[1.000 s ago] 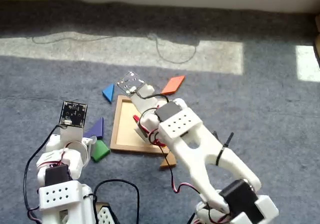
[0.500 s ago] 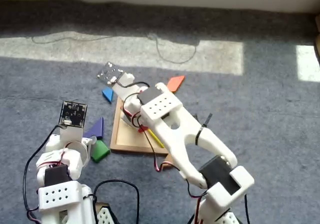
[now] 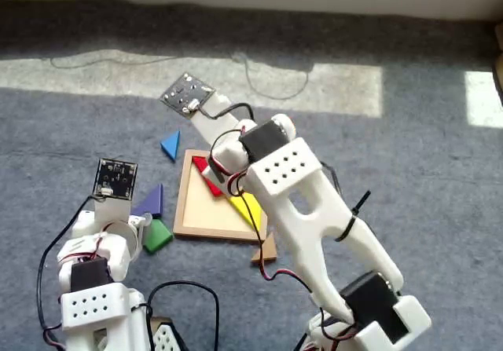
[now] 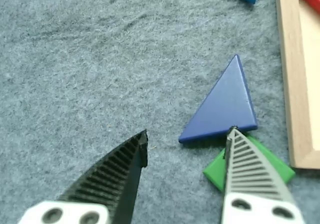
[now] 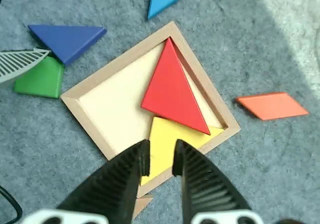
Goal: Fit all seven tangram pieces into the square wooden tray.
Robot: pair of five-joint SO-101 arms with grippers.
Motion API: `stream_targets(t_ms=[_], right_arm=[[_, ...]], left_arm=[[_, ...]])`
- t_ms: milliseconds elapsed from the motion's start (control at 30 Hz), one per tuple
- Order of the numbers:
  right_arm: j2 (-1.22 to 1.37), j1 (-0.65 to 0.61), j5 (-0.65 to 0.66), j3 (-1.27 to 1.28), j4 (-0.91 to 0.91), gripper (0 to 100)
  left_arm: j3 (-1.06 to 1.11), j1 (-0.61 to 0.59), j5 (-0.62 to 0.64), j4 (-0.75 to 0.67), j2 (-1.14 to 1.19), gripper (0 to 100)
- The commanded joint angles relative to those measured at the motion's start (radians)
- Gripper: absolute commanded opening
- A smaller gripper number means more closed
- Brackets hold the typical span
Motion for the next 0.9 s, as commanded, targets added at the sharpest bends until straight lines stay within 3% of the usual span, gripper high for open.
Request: stream_targets(t_ms=[0,267,433,867], right_arm=[[-0.102,0.031,0.009,0.110,-0.038,0.6],[-0.101,0.076,0.009,0.430,-0.455,0.8],[-0.101,0.170,-0.005,0.476,-0.561,0.8],[-0.101,0.456,-0.439,0.421,-0.622,1.4]], left_arm=[[-0.005,0.008,0.006,-0.018,-0.013,26],[-0.005,0.008,0.006,-0.018,-0.013,26],[-0.005,0.008,0.006,-0.018,-0.013,26],[-0.005,0.008,0.006,-0.020,-0.013,26]])
